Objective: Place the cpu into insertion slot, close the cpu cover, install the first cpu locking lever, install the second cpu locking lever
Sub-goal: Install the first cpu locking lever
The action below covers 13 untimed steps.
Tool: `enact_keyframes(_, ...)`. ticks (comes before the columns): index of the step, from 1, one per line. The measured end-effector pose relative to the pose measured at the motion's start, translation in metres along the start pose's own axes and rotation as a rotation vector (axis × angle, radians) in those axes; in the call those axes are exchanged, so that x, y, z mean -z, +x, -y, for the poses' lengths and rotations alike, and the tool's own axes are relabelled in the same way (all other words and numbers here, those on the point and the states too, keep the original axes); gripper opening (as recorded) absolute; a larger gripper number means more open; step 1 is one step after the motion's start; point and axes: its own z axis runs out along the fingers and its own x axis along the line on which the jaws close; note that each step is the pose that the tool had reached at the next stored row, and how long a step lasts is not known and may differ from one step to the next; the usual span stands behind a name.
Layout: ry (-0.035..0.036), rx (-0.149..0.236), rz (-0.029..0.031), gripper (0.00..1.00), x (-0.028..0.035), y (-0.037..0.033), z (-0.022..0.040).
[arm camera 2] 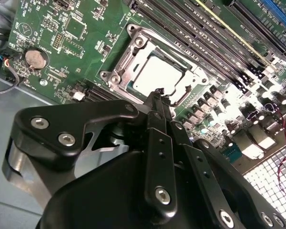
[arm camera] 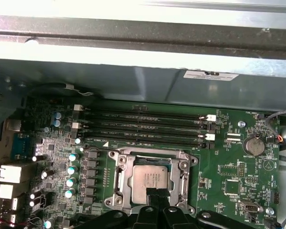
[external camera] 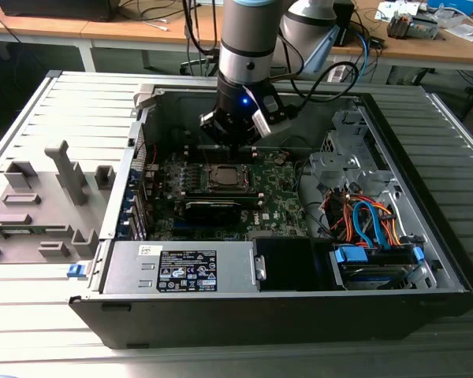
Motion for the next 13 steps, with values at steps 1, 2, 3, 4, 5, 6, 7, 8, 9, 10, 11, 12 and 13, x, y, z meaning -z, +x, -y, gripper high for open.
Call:
enact_keyframes(1, 0.0, 0.0, 0.0, 0.11, 0.0, 0.0003, 0.0)
enact_keyframes(2, 0.0, 0.0, 0.0, 0.11, 0.0, 0.0009, -0.0001)
enact_keyframes(3, 0.0, 0.0, 0.0, 0.11, 0.0, 0.0012, -0.0001)
enact_keyframes(4, 0.0001, 0.0, 0.0, 0.11, 0.0, 0.0016, -0.0001)
enact_keyframes(5, 0.0, 0.0, 0.0001, 0.11, -0.0001, 0.0019, -0.0002)
enact_keyframes(6, 0.0, 0.0, 0.0, 0.11, -0.0001, 0.0023, -0.0002)
enact_keyframes(7, 0.0, 0.0, 0.0, 0.11, -0.0001, 0.0024, -0.0002)
enact_keyframes(8, 0.0001, 0.0, 0.0, 0.11, -0.0001, 0.0026, -0.0002)
enact_keyframes(9, 0.0, 0.0, 0.0, 0.11, -0.0001, 0.003, -0.0002)
enact_keyframes(10, 0.0, 0.0, 0.0, 0.11, -0.0001, 0.0034, -0.0003)
enact_keyframes(11, 0.0, 0.0, 0.0001, 0.11, -0.0002, 0.0039, -0.0003)
enact_keyframes(12, 0.0, 0.0, 0.0, 0.11, -0.0002, 0.0042, -0.0003)
enact_keyframes(13, 0.0001, 0.0, 0.0, 0.11, -0.0002, 0.0046, -0.0003)
